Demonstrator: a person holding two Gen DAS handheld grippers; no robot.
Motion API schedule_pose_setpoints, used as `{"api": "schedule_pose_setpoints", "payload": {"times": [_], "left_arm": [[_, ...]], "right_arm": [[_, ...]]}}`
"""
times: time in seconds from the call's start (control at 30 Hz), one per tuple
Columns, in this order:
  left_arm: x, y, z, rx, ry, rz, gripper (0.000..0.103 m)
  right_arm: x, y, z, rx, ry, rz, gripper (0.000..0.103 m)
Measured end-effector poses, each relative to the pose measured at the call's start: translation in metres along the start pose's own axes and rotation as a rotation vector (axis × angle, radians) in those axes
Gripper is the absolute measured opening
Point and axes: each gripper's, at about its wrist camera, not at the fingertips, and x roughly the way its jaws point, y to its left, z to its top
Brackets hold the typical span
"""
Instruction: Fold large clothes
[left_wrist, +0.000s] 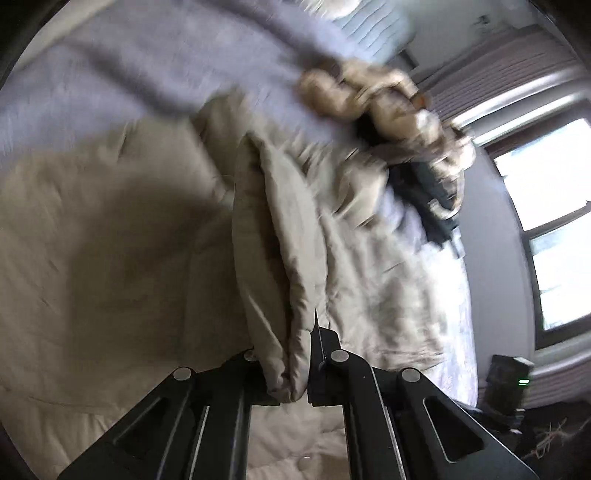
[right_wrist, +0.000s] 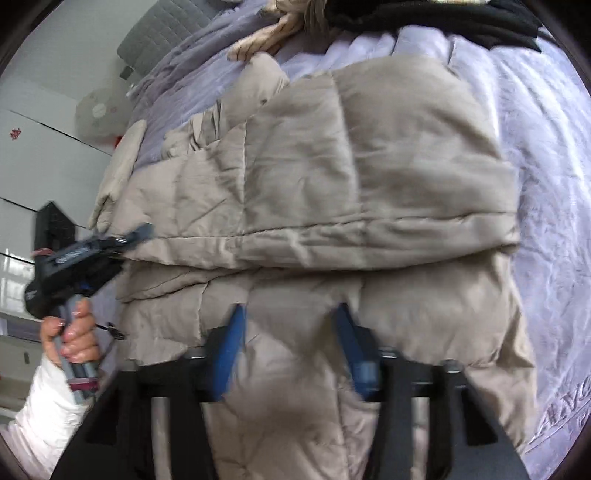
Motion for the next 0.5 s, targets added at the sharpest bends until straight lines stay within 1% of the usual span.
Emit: {"api": "schedule_pose_setpoints", "payload": {"times": [0.07,0.13,0.2,0.23,0.27,0.3,0.33,0.4,0.43,0.5], "left_arm": [[-0.019,-0.004,0.003,0.010,-0.037,-0.013,0.008],[-0.032,0.000,0.002,0.007,-0.055,-0.003,0.008],[-0.033,0.010,-0.003,-0.005,-0.049,0.034,0.008],[-0.031,0.020,-0.006,-0.023,-0.034,0.059,0.008],[-0.026,0.031,-0.010,-0.043,-0.015,0.072,0.008],[-0.017,0.042,-0.015,-0.065,0.005,0.092,0.008],[-0.009,0.047,-0.018,-0.072,0.017,0.105,0.008],[0.009,0.059,-0.027,-0.071,0.044,0.146,0.009],[0.013,0.065,-0.031,-0.074,0.059,0.162,0.009],[0.008,0.066,-0.034,-0.074,0.056,0.158,0.009]], "right_arm": [[0.002,0.004,0.004,-0.060,-0.029,-0.069,0.017],[0.006,0.008,0.011,-0.128,-0.058,-0.158,0.015],[0.006,0.005,0.018,-0.191,-0.112,-0.300,0.015],[0.004,-0.001,0.021,-0.186,-0.128,-0.344,0.014],[0.003,-0.013,0.024,-0.156,-0.139,-0.374,0.011],[0.003,-0.028,0.027,-0.110,-0.136,-0.364,0.007],[0.006,-0.035,0.030,-0.069,-0.127,-0.340,0.000],[0.008,-0.055,0.031,0.003,-0.119,-0.288,0.000],[0.012,-0.054,0.034,0.014,-0.120,-0.282,0.000],[0.010,-0.053,0.032,0.002,-0.129,-0.303,0.000]]}}
